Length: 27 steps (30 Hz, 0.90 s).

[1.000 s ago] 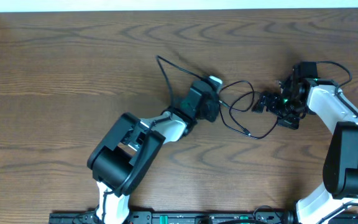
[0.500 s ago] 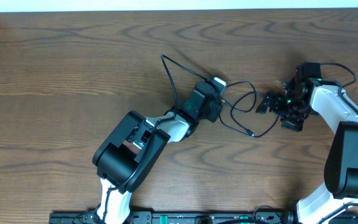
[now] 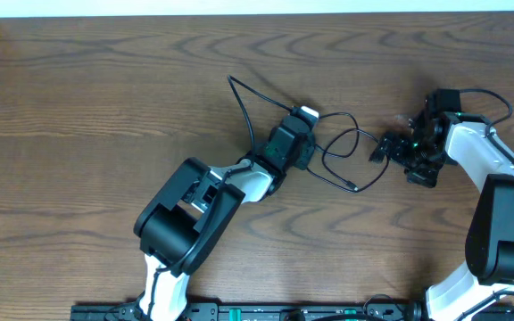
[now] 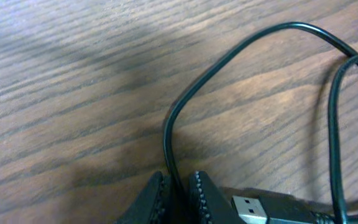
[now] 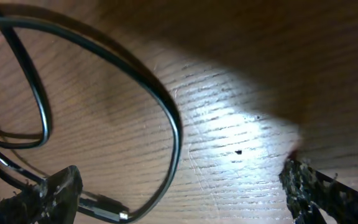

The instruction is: Untangle cables

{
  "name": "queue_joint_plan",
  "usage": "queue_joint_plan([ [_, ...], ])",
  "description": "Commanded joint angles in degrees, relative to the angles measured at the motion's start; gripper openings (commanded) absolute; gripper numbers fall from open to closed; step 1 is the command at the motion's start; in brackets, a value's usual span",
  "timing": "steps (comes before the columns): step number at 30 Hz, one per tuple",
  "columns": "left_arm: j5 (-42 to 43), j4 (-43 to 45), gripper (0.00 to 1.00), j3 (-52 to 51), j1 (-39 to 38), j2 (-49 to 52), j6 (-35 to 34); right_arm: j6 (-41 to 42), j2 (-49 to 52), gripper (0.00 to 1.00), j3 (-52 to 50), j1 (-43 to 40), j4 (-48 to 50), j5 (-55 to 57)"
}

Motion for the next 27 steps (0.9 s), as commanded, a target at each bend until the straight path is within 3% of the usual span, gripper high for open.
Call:
queue_joint_plan([
  [1, 2.2, -1.1, 0.14, -0.6, 0.2, -3.0, -0.1, -0.2, 0.6, 0.99, -0.8, -0.5, 0.7, 0.9],
  [7, 2.5, -0.6, 0.14, -0.6, 0.2, -7.1, -0.7, -0.8, 0.6, 0.99, -0.8, -0.5, 1.2, 0.9],
  [11, -3.7, -1.0, 0.14, -0.6, 0.4, -7.1, -0.2, -0.8, 0.6, 0.99, -0.8, -0.5, 1.4, 0.3],
  [18, -6.8, -2.9, 0.13, -0.6, 1.7, -5.7, 2.8, -0.8, 0.6, 0.99, -0.8, -0.5, 1.8, -1.4],
  [27, -2.0, -3.1, 0.13, -0.6, 5.6, -3.2, 1.9, -0.8, 0.6, 0.99, -0.8, -0.3, 2.1, -2.8],
])
